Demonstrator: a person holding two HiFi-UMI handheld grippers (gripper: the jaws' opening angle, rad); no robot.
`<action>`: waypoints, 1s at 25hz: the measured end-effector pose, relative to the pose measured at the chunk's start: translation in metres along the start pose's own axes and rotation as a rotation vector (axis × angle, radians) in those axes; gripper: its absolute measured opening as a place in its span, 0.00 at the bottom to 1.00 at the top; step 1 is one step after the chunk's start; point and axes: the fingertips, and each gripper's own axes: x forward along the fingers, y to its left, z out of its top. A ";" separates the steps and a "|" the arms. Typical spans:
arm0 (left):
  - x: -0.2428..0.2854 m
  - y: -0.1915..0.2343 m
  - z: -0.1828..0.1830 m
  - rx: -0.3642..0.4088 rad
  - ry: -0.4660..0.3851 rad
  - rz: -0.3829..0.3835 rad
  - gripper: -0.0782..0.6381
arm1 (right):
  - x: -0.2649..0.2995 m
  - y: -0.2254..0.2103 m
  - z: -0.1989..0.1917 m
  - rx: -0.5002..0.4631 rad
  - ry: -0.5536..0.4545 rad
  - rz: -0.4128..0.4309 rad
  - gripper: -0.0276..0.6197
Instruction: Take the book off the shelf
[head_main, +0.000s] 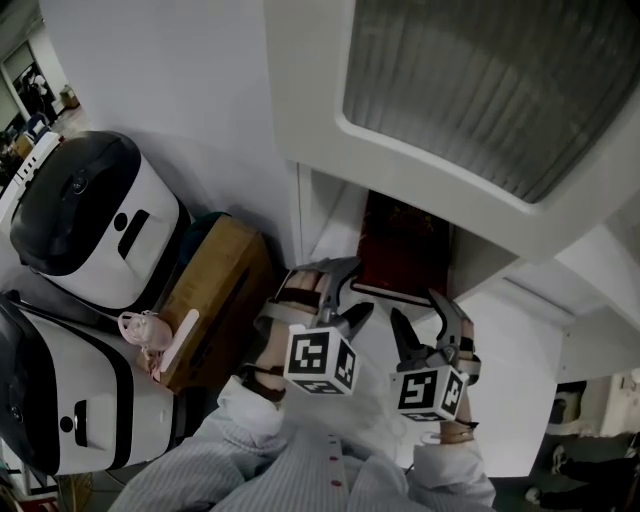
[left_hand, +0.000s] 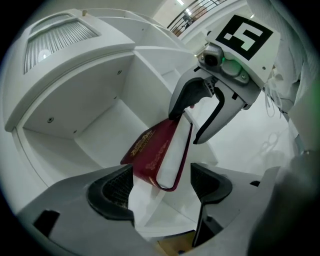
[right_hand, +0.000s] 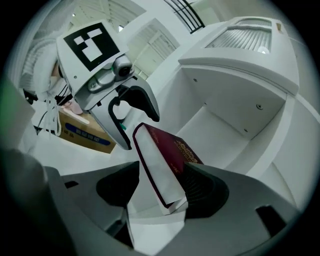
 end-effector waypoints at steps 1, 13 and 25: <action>0.002 0.000 0.000 0.014 0.003 0.002 0.60 | 0.002 0.001 -0.001 -0.036 0.010 -0.010 0.40; 0.031 0.002 -0.013 0.181 0.063 0.008 0.65 | 0.023 0.008 -0.003 -0.397 0.095 -0.066 0.43; 0.049 0.005 -0.012 0.284 0.084 0.018 0.66 | 0.045 0.007 -0.004 -0.501 0.173 -0.119 0.43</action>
